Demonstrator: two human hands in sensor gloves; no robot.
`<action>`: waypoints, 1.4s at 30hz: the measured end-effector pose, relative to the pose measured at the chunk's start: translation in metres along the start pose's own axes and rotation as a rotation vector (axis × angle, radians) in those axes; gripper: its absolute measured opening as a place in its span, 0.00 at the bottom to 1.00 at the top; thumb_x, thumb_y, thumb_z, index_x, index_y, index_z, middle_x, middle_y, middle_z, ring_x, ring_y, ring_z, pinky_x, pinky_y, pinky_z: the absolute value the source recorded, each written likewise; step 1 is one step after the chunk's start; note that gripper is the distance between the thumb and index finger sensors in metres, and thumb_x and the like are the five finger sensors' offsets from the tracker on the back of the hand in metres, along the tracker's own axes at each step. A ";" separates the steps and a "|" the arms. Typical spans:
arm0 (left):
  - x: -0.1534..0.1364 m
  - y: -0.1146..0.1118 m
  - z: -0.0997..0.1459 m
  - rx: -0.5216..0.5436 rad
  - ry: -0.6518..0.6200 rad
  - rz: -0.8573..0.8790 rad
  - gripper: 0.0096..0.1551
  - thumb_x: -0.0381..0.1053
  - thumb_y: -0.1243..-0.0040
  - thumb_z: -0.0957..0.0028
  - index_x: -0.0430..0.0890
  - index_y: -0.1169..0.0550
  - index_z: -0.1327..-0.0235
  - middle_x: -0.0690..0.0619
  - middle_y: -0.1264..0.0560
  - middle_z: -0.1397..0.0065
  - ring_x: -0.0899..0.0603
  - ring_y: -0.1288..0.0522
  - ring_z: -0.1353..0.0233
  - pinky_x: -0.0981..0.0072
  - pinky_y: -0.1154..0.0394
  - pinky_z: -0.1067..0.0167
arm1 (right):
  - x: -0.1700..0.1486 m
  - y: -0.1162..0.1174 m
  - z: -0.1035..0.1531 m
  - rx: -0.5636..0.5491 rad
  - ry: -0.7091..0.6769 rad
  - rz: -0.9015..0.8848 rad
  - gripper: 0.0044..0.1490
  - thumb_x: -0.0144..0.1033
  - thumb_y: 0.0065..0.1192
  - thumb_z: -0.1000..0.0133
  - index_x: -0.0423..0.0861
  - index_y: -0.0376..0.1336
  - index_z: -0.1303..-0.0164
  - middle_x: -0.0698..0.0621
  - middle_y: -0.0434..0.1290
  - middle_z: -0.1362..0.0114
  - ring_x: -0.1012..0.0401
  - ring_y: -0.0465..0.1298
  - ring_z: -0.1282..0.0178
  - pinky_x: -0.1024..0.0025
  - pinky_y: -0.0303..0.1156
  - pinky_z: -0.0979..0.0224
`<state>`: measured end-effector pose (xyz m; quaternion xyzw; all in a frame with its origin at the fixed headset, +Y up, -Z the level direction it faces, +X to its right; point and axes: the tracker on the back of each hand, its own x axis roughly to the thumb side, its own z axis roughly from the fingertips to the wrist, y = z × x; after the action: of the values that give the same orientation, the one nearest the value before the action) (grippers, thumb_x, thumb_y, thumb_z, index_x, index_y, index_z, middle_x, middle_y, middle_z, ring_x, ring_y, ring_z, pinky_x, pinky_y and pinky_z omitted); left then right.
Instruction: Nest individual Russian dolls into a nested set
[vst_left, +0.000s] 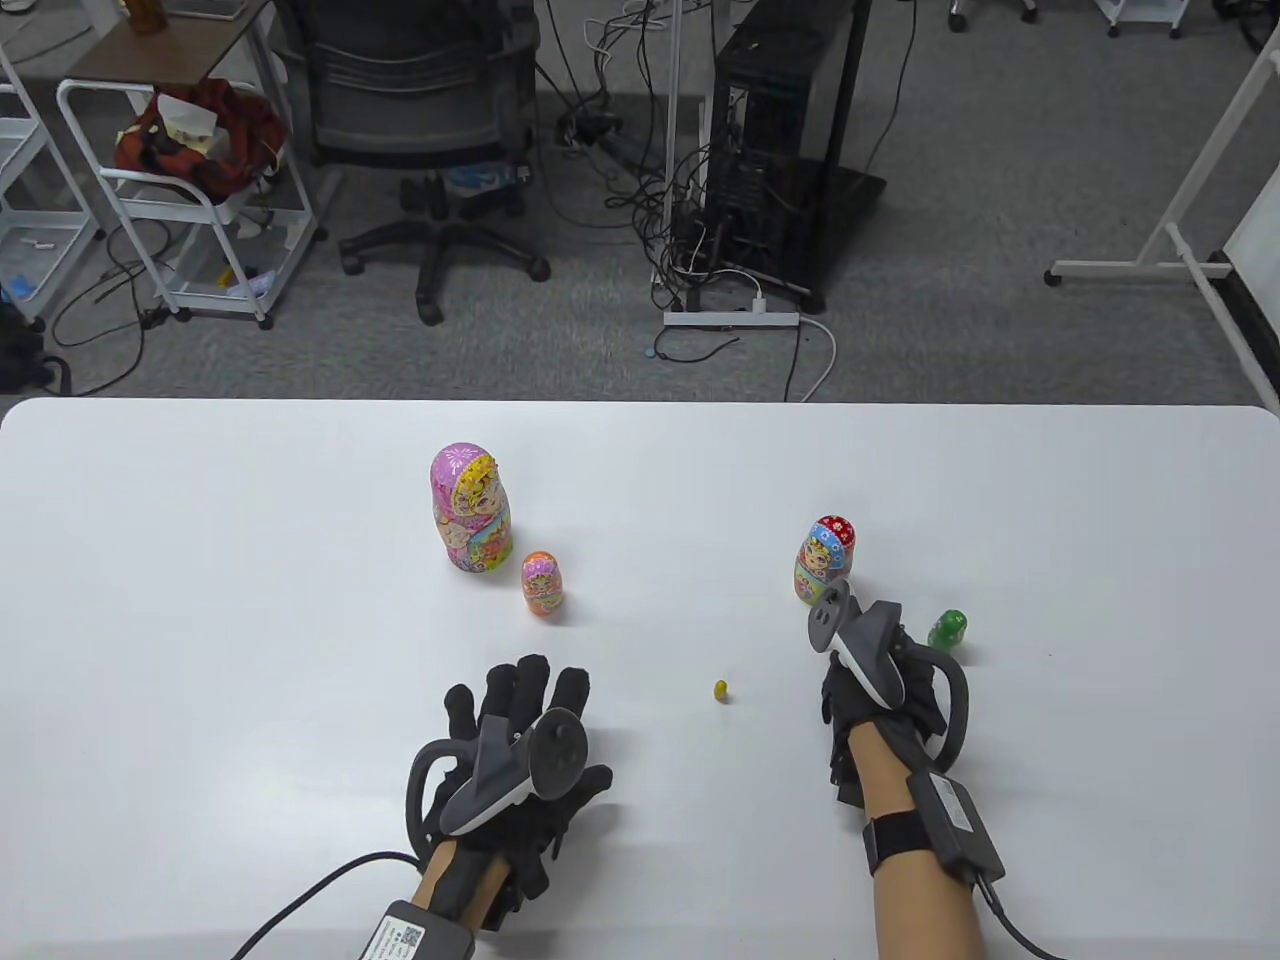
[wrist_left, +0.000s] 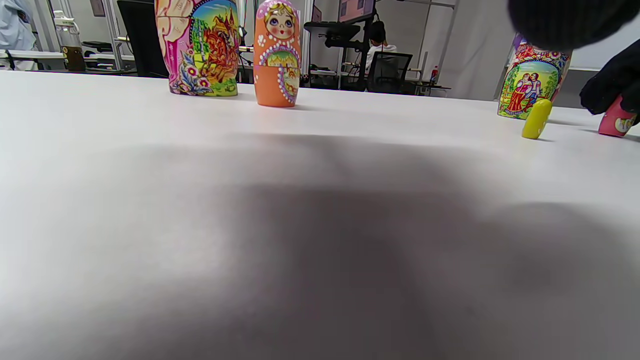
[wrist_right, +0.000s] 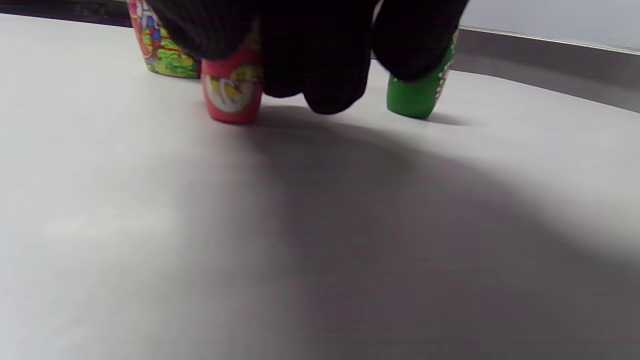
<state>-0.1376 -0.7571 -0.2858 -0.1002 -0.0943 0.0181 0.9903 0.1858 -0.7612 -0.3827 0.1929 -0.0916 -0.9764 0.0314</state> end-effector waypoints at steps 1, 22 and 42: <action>0.000 0.000 0.000 0.001 -0.001 -0.001 0.58 0.77 0.54 0.56 0.59 0.64 0.23 0.44 0.66 0.15 0.34 0.61 0.16 0.24 0.64 0.30 | -0.001 -0.003 0.004 -0.017 -0.022 -0.022 0.27 0.45 0.56 0.43 0.69 0.57 0.33 0.62 0.67 0.23 0.62 0.74 0.28 0.61 0.72 0.27; 0.029 0.026 0.028 0.363 -0.210 0.179 0.37 0.69 0.35 0.60 0.55 0.25 0.38 0.56 0.19 0.37 0.51 0.18 0.41 0.53 0.22 0.38 | 0.050 -0.032 0.159 -0.187 -0.888 -0.544 0.30 0.48 0.62 0.47 0.56 0.59 0.34 0.54 0.76 0.35 0.60 0.80 0.44 0.60 0.76 0.37; 0.032 0.024 0.030 0.394 -0.192 0.171 0.34 0.67 0.33 0.61 0.51 0.18 0.44 0.55 0.13 0.47 0.52 0.13 0.50 0.55 0.18 0.44 | 0.058 -0.019 0.169 -0.290 -0.837 -0.496 0.30 0.48 0.61 0.46 0.56 0.59 0.33 0.54 0.75 0.35 0.61 0.80 0.43 0.61 0.76 0.36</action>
<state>-0.1121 -0.7264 -0.2557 0.0894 -0.1741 0.1295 0.9721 0.0674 -0.7203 -0.2538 -0.2054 0.0889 -0.9507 -0.2145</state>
